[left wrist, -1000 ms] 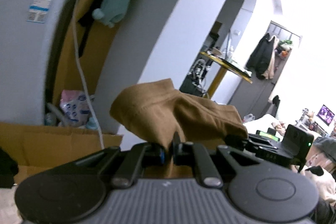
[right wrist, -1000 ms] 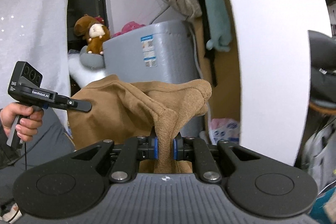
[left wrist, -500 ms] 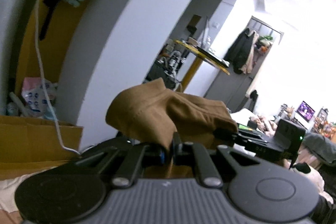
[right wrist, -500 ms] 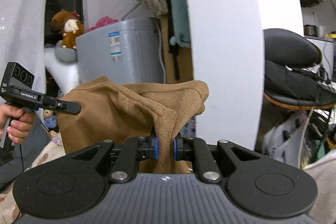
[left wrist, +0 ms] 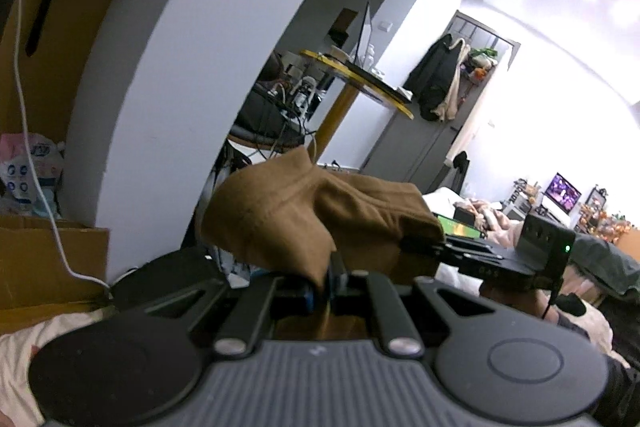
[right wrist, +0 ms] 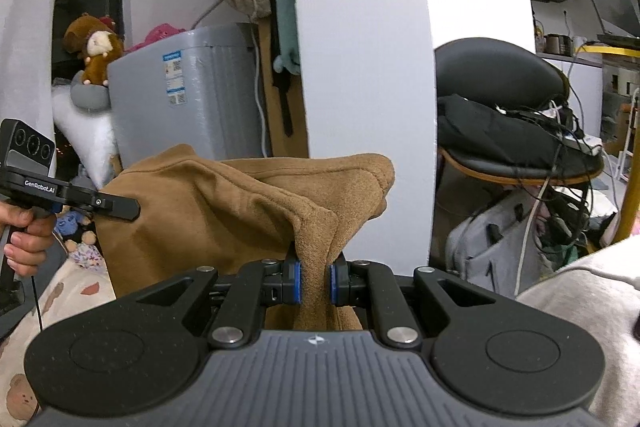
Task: Fold clothes
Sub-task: 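Carry the folded shirt with both grippers toward the cardboard box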
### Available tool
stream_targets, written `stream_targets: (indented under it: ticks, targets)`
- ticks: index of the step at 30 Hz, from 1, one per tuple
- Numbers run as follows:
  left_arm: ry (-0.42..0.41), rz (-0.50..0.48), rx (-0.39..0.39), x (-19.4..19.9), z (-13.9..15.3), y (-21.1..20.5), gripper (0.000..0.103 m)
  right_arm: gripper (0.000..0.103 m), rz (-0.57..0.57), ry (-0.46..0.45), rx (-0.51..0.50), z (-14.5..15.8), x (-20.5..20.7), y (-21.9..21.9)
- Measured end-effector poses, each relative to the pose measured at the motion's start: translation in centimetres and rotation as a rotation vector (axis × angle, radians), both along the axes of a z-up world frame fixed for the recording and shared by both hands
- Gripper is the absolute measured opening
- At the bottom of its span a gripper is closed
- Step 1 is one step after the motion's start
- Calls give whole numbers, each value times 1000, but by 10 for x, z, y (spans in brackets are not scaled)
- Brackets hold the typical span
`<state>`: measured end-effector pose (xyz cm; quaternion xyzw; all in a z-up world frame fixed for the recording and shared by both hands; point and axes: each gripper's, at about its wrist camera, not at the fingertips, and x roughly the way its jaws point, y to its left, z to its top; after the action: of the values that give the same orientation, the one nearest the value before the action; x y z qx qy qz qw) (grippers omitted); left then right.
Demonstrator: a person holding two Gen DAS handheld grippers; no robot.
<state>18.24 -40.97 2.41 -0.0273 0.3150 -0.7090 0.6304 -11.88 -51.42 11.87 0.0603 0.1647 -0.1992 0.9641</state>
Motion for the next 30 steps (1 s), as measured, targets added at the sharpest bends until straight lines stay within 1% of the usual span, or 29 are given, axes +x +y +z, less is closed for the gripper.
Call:
stream_targets:
  ticks: [3, 8, 16, 22, 27, 30]
  targets:
    - [-4, -10, 5, -3, -7, -8, 7, 13, -20, 3, 12, -6, -4, -9]
    - [12, -16, 17, -6, -28, -20, 7, 13, -38, 28, 21, -22, -5, -21]
    - [22, -5, 36, 0, -52, -26, 7, 13, -54, 59, 37, -47, 0, -35]
    - [34, 15, 63, 5, -78, -37, 7, 13, -57, 85, 53, -72, 12, -48]
    - [55, 23, 90, 13, -104, -52, 7, 13, -66, 104, 65, -89, 22, -60]
    - [61, 24, 110, 19, -122, -64, 7, 13, -80, 120, 76, -105, 29, -74]
